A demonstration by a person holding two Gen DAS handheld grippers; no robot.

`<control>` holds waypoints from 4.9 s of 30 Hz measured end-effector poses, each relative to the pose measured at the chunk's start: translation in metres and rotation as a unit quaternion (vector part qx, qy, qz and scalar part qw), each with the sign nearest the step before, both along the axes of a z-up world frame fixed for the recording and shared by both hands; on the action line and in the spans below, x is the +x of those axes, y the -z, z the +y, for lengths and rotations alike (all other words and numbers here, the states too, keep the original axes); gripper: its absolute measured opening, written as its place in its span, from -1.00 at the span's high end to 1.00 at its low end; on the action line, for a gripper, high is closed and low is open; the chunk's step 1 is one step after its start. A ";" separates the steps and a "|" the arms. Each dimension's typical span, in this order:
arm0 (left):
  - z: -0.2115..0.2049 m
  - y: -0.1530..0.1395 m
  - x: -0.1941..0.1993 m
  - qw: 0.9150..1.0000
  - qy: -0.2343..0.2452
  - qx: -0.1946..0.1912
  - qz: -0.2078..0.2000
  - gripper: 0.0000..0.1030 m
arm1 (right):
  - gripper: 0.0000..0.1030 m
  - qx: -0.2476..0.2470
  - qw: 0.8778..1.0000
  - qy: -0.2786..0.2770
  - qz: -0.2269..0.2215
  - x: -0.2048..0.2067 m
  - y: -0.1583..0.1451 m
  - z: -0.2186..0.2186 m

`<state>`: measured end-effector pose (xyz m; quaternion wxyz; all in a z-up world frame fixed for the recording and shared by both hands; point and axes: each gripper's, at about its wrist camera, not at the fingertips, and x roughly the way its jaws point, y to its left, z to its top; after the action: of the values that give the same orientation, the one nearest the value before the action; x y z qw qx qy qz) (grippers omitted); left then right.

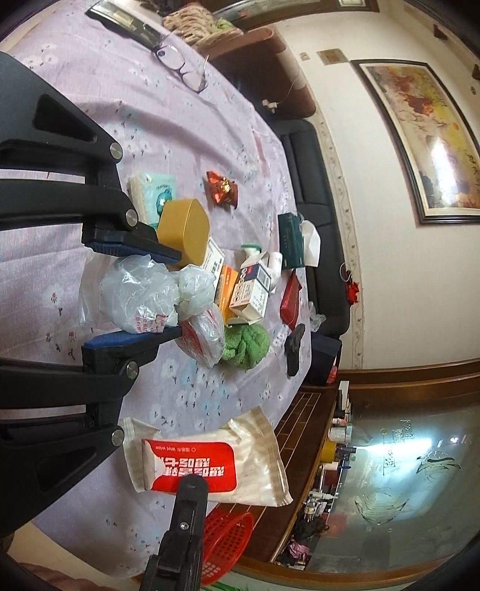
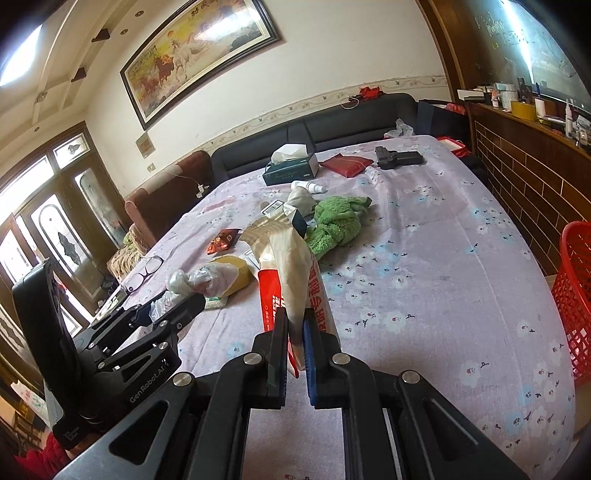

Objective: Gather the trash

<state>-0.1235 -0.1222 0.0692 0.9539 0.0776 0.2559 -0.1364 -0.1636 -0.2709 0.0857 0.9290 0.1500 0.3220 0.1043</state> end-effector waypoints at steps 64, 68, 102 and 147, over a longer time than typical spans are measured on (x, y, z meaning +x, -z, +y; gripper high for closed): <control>0.003 0.010 0.003 1.000 -0.005 0.006 0.009 0.38 | 0.84 -0.229 0.967 0.107 -0.005 0.003 0.008 0.021; 0.003 0.009 0.003 1.000 -0.005 0.006 0.009 0.38 | 0.84 -0.229 0.968 0.107 -0.004 0.003 0.008 0.021; -0.194 -0.050 0.006 0.969 0.234 -0.035 0.069 0.38 | 0.83 -0.044 0.964 0.260 -0.040 -0.079 -0.051 -0.196; -0.024 0.002 0.025 0.989 0.084 -0.029 0.122 -0.42 | -0.06 -0.032 0.993 0.108 0.026 -0.017 -0.005 -0.092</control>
<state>-0.0984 -0.1463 0.0668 0.9027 0.0538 0.3585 -0.2319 -0.1810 -0.3633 0.0911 0.9304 0.1567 0.3313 -0.0114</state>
